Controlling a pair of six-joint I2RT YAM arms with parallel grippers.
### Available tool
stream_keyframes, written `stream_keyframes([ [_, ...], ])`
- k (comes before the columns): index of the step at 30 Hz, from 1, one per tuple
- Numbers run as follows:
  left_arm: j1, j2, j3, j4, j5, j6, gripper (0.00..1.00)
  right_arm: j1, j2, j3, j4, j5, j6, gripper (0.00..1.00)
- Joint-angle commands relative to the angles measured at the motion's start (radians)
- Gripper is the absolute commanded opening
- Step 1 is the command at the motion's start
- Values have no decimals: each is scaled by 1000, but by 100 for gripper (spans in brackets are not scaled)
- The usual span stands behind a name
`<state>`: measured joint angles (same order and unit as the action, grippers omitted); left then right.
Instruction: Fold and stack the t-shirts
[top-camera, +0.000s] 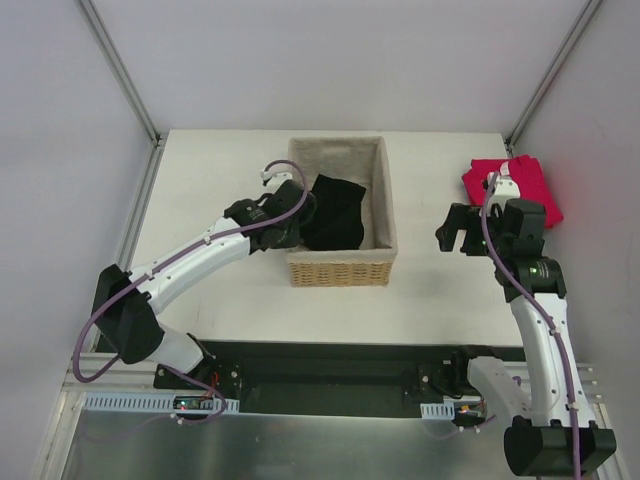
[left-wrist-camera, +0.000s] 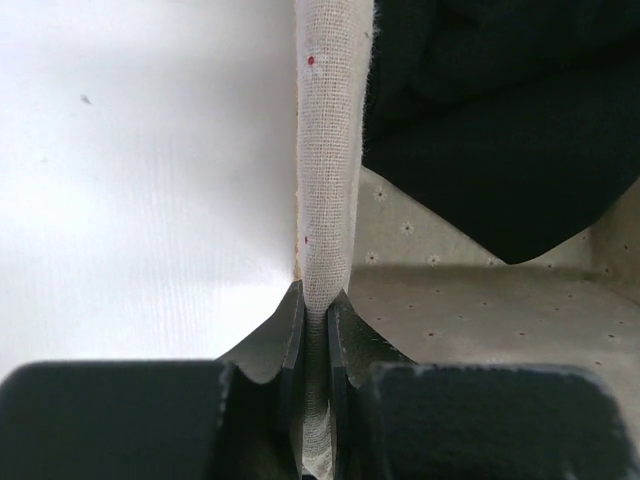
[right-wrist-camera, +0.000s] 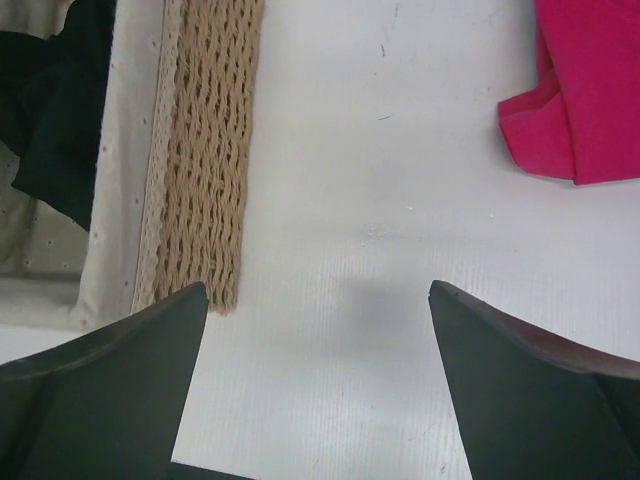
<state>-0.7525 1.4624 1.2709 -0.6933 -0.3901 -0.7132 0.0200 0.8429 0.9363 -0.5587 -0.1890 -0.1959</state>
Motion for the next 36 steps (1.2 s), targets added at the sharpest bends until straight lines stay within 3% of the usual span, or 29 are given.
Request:
stream_keyframes([
  [1, 12, -45, -42, -94, -144, -100, 0, 17, -27, -5, 2, -58, 23, 97],
  [10, 10, -74, -65, -109, -75, -58, 0, 106, 33, 5, 59, -90, 69, 99],
  [18, 7, -174, -176, -124, -40, -71, 0, 273, 214, 127, 34, -17, 75, 99],
  [25, -13, -192, -222, -124, 7, -66, 0, 490, 395, 337, -47, 158, 38, 99],
  [36, -87, -168, -248, -124, 5, -98, 0, 650, 676, 645, -102, 174, 10, 99],
])
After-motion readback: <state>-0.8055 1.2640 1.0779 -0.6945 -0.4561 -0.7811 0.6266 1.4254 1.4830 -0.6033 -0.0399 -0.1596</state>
